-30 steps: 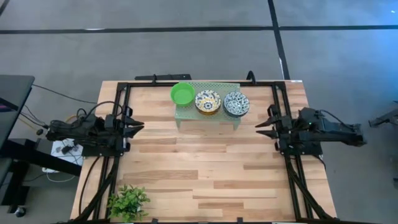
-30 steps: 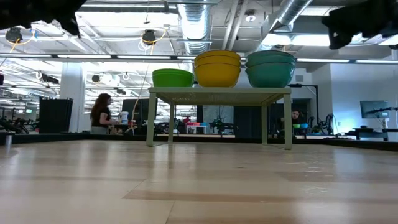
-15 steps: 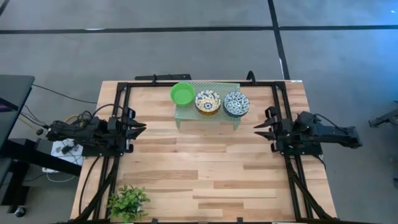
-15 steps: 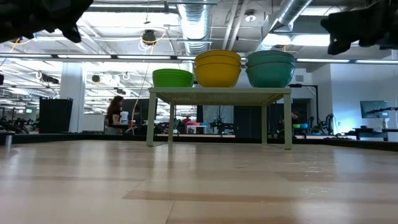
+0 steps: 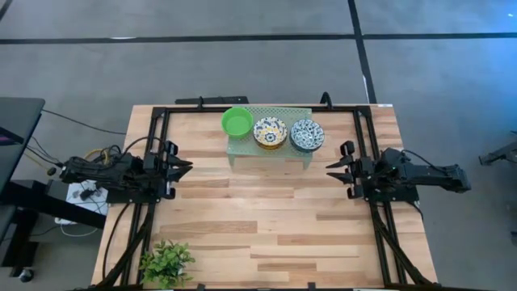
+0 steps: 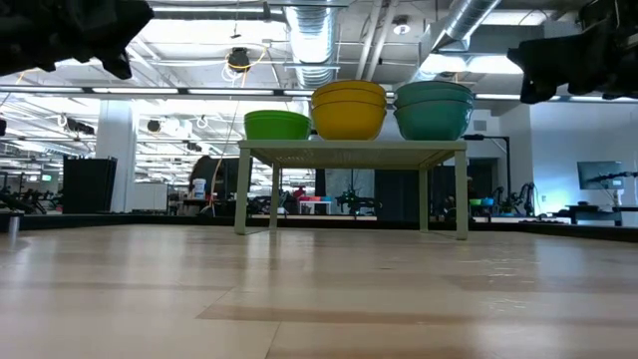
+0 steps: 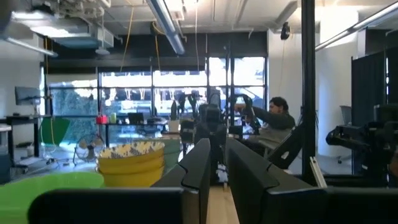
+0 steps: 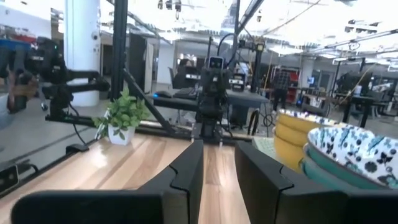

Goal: Pick & Place Mini bowls
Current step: Return to Home Position

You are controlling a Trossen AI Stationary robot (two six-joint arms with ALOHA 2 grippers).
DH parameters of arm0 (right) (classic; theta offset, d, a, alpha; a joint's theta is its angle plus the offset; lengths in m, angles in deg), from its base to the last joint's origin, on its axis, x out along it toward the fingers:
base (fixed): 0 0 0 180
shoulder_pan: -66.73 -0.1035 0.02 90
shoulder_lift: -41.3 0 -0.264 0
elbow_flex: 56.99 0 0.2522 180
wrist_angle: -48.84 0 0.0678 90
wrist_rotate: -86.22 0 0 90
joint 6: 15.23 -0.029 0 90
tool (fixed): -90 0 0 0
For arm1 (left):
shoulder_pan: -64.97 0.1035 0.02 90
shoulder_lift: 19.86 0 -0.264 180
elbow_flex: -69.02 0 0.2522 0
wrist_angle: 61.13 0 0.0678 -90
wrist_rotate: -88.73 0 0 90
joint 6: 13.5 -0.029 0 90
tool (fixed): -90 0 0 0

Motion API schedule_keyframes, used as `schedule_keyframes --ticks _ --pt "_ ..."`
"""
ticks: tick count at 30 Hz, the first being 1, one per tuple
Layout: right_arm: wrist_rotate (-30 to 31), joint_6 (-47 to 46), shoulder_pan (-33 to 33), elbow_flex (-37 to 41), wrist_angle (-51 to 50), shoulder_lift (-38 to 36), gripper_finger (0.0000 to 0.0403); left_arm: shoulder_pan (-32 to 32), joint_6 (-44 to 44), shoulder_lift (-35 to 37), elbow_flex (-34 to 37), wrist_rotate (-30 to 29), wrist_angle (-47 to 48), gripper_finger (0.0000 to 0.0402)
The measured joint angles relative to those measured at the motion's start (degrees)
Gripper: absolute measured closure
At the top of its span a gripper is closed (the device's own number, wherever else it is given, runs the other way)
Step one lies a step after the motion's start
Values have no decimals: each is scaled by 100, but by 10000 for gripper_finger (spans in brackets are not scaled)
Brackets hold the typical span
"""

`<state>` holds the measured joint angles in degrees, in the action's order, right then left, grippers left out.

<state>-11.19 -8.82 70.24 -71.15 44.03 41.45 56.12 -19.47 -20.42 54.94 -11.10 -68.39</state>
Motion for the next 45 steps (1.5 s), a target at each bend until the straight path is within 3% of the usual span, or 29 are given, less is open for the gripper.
schedule_keyframes --ticks 12,45 --pt "-1 -1 0 2 -121 21 316 0 499 -44 0 -1 1004 349" --pt "-3 10 0 9 -123 23 316 0 481 -959 0 4 943 349"
